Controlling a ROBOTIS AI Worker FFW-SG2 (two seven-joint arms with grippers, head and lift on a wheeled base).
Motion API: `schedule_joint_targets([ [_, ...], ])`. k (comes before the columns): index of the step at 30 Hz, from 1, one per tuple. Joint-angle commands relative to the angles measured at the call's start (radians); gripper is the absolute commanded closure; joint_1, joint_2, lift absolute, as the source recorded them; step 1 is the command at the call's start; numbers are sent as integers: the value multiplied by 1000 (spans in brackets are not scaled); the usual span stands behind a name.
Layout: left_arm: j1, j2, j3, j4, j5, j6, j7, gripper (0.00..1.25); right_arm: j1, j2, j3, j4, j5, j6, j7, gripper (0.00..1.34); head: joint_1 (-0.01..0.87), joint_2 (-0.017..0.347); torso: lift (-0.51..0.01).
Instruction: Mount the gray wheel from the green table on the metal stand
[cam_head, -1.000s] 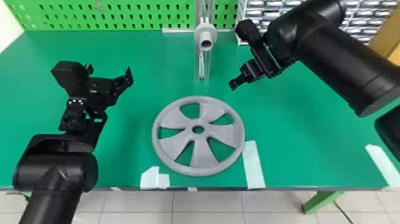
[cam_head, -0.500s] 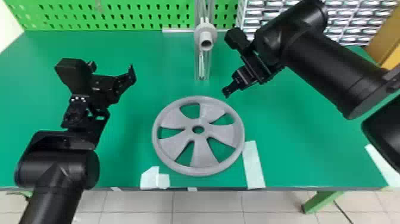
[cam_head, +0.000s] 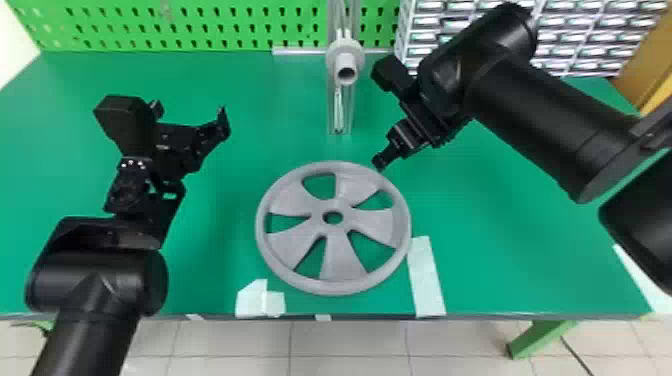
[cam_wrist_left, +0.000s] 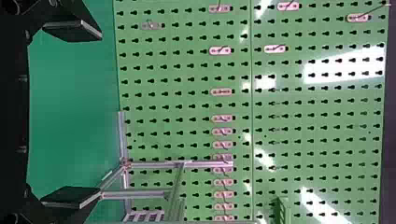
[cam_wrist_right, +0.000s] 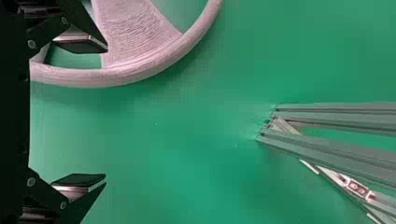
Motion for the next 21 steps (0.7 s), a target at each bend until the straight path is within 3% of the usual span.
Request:
schedule_joint_targets([
  [1, 0, 1, 0, 0, 0, 0, 0, 116, 2, 2, 12, 10, -2, -3, 0, 298, 867, 52, -100],
  [21, 0, 1, -2, 0, 0, 0, 0, 116, 3, 11, 11, 37, 1, -18, -1, 298, 867, 52, -100],
])
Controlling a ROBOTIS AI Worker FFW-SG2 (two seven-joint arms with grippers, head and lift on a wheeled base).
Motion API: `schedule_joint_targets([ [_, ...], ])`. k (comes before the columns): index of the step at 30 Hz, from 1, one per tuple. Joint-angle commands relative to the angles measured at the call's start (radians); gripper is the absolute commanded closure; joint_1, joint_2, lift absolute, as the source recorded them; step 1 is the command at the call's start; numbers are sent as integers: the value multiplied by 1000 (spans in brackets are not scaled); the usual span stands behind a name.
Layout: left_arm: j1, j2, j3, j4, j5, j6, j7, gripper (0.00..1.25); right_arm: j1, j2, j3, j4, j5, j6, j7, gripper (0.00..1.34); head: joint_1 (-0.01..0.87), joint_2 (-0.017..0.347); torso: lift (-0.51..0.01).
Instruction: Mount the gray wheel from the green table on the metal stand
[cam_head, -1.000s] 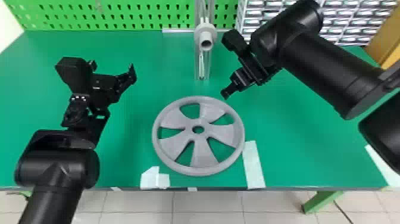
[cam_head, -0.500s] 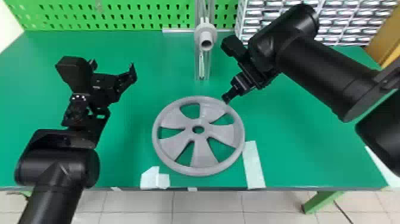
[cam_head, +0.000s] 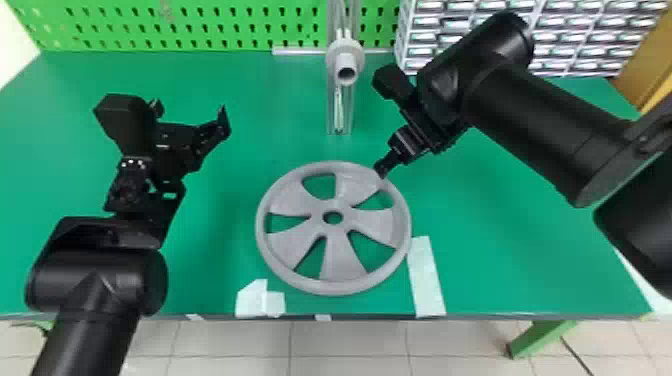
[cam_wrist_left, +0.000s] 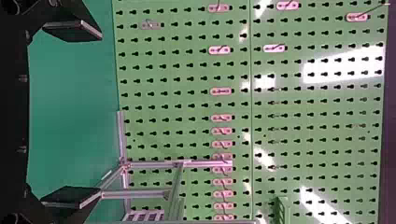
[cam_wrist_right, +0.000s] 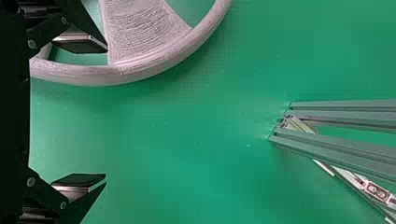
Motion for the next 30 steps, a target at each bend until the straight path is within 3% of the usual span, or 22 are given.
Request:
schedule_joint_targets([
  [1, 0, 0, 0, 0, 0, 0, 0, 116, 1, 2, -6, 0, 5, -1, 0, 298, 867, 52, -100],
  [30, -1, 0, -2, 0, 0, 0, 0, 116, 18, 19, 3, 0, -20, -7, -1, 300, 867, 52, -100],
])
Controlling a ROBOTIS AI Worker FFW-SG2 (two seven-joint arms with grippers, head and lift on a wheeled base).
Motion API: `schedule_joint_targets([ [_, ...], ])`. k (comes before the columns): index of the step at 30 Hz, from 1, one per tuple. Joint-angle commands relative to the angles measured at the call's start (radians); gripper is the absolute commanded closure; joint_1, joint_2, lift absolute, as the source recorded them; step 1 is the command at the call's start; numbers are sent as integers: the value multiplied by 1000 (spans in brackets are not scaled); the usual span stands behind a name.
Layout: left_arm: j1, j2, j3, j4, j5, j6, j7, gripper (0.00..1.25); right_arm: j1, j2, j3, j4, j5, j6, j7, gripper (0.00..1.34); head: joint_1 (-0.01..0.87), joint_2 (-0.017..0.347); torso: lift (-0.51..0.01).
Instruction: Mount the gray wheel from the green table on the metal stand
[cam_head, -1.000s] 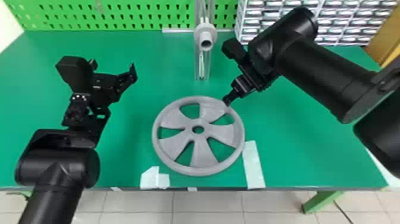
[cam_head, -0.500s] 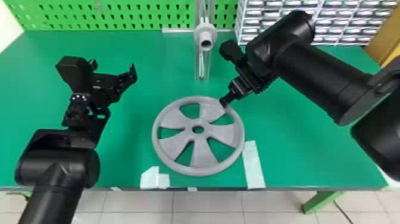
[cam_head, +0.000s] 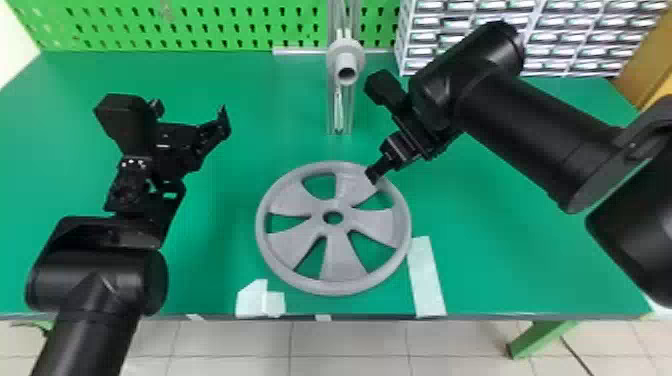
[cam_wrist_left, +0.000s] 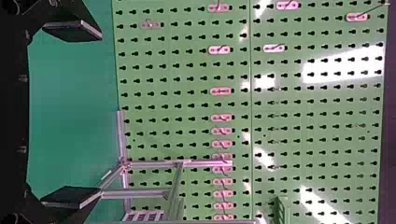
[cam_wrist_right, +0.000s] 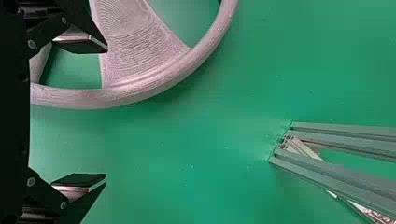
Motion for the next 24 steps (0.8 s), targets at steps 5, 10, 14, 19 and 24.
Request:
schedule_joint_targets([
  [5, 0, 0, 0, 0, -2, 2, 0, 116, 1, 0, 20, 0, -2, 2, 0, 300, 867, 52, -100],
  [10, 2, 0, 1, 0, -2, 2, 0, 116, 1, 0, 35, 0, -11, 5, 0, 300, 867, 52, -100],
  [14, 0, 0, 0, 0, -3, 2, 0, 116, 1, -1, 43, 0, -14, 11, 0, 298, 867, 52, -100],
  [19, 3, 0, 3, 0, -3, 2, 0, 116, 3, -3, 51, 0, -17, 16, 0, 298, 867, 52, -100],
  [24, 2, 0, 1, 0, -5, 2, 0, 116, 4, -3, 57, 0, -20, 19, 0, 298, 867, 52, -100],
])
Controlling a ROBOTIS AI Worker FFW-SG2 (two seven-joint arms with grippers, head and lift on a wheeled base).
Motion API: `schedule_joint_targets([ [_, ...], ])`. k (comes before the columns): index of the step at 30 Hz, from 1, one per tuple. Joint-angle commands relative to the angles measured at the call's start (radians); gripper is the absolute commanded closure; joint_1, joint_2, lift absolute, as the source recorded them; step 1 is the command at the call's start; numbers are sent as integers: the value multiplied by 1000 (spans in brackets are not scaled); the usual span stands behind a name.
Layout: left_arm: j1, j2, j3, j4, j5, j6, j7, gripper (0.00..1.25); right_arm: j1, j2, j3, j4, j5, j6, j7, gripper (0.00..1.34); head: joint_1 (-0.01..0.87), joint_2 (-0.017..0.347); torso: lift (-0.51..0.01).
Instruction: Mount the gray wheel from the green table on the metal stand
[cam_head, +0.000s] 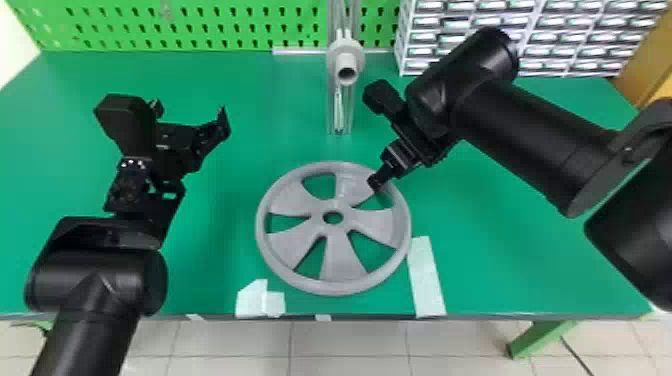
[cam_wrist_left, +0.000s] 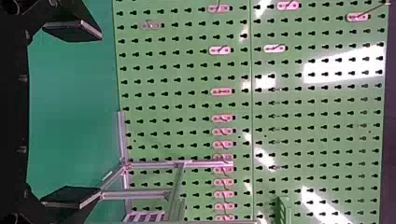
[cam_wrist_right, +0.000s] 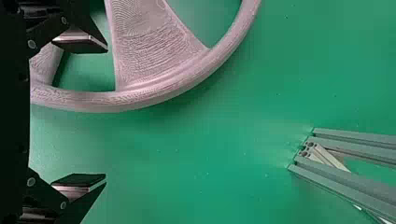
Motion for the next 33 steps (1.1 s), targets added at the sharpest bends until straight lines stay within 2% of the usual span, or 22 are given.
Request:
schedule_joint_targets([
  [1, 0, 0, -1, 0, 0, 0, 0, 116, 1, 1, 5, 0, -2, 2, 0, 298, 867, 52, -100],
  [33, -3, 1, -2, 0, 0, 0, 0, 116, 13, 0, 37, 11, -2, 5, 0, 311, 867, 52, -100],
])
